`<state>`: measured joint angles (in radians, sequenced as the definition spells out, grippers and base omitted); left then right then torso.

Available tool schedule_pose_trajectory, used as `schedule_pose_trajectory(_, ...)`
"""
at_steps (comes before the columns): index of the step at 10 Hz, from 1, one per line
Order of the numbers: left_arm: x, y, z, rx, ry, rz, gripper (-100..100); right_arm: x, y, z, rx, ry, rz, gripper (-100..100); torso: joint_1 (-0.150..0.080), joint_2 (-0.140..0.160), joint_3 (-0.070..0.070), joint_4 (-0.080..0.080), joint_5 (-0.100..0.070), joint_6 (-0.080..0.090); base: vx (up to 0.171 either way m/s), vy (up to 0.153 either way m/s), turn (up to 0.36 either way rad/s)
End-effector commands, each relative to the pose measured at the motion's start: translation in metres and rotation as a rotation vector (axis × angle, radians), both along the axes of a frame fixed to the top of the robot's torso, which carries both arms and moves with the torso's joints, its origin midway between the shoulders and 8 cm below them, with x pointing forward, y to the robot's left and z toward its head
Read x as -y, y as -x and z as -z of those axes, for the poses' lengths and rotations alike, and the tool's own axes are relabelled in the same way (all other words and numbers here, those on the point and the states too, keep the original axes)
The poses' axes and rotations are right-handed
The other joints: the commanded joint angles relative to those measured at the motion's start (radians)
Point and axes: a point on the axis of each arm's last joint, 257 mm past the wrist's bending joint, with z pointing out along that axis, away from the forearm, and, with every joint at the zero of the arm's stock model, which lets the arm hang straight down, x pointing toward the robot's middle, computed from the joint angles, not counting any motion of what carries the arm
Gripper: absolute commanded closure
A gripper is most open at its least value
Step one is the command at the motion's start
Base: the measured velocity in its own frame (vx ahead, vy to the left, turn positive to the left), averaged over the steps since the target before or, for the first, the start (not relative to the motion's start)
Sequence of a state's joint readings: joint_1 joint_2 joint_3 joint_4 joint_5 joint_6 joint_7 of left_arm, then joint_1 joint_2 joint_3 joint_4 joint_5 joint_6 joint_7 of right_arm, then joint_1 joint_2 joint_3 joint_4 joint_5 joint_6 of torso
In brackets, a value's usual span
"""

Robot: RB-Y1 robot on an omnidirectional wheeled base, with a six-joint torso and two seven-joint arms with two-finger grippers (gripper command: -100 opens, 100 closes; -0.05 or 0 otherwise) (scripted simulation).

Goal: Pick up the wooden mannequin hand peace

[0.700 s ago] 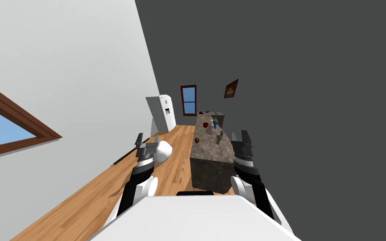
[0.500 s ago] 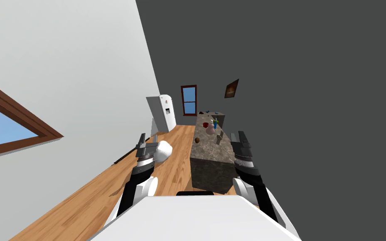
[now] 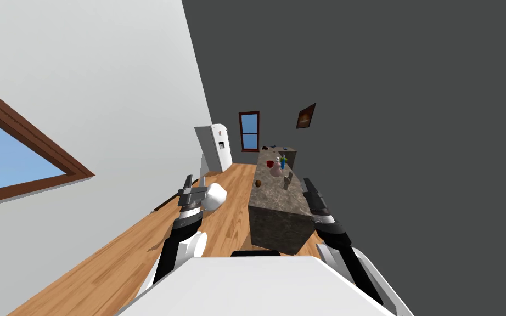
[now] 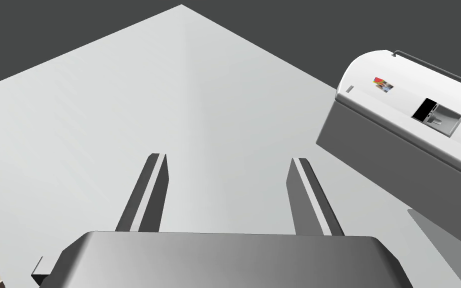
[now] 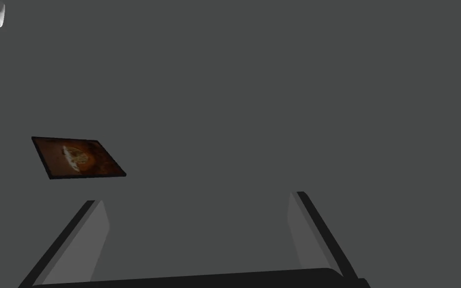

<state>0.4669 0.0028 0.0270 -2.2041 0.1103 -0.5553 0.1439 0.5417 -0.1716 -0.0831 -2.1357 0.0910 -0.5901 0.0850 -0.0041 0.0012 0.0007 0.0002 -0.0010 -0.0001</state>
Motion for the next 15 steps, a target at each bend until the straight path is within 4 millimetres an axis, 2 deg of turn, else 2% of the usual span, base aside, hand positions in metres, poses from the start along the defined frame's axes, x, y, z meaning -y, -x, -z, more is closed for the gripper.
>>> schedule_pose_trajectory(1, 0.000, 0.000, 0.000, 0.000, 0.000, 0.000, 0, 0.004, -0.002, 0.028, -0.079, 0.084, 0.011, -100, 0.000, 0.000, 0.000, 0.000, 0.000, 0.000, -0.019, -0.055, 0.068)
schedule_pose_trajectory(3, 0.000, 0.000, 0.000, 0.000, 0.000, 0.000, 0, 0.014, -0.003, 0.062, -0.177, 0.188, 0.028, -100, -0.001, 0.000, 0.000, 0.000, 0.000, 0.000, -0.015, -0.064, 0.080)
schedule_pose_trajectory(4, 0.000, 0.000, 0.000, 0.000, 0.000, 0.000, 0, 0.014, -0.003, 0.062, -0.178, 0.191, 0.026, -100, -0.001, 0.000, 0.000, 0.000, 0.000, 0.000, -0.011, -0.038, 0.019)
schedule_pose_trajectory(5, 0.000, 0.000, 0.000, 0.000, 0.000, 0.000, 0, 0.020, -0.002, 0.080, -0.228, 0.244, 0.035, -100, 0.001, 0.000, 0.000, 0.000, 0.000, 0.000, -0.010, -0.030, 0.048)
schedule_pose_trajectory(11, 0.000, 0.000, 0.000, 0.000, 0.000, 0.000, 0, 0.072, 0.018, 0.172, -0.496, 0.545, 0.082, -100, 0.001, -0.001, 0.000, 0.000, 0.000, 0.000, -0.012, -0.041, 0.104)
schedule_pose_trajectory(13, 0.000, 0.000, 0.000, 0.000, 0.000, 0.000, 0, 0.093, 0.027, 0.194, -0.567, 0.640, 0.094, -100, 0.002, -0.002, -0.001, 0.000, 0.000, 0.000, -0.001, -0.013, 0.101)
schedule_pose_trajectory(14, 0.000, 0.000, 0.000, 0.000, 0.000, 0.000, 0, 0.093, 0.027, 0.194, -0.567, 0.640, 0.094, -100, 0.003, -0.001, -0.001, 0.000, 0.001, 0.000, 0.000, -0.004, 0.032)
schedule_pose_trajectory(15, 0.000, 0.000, 0.000, 0.000, 0.000, 0.000, 0, 0.104, 0.032, 0.203, -0.599, 0.687, 0.100, -100, 0.004, -0.002, -0.001, 0.000, 0.001, 0.000, 0.001, 0.007, 0.081)
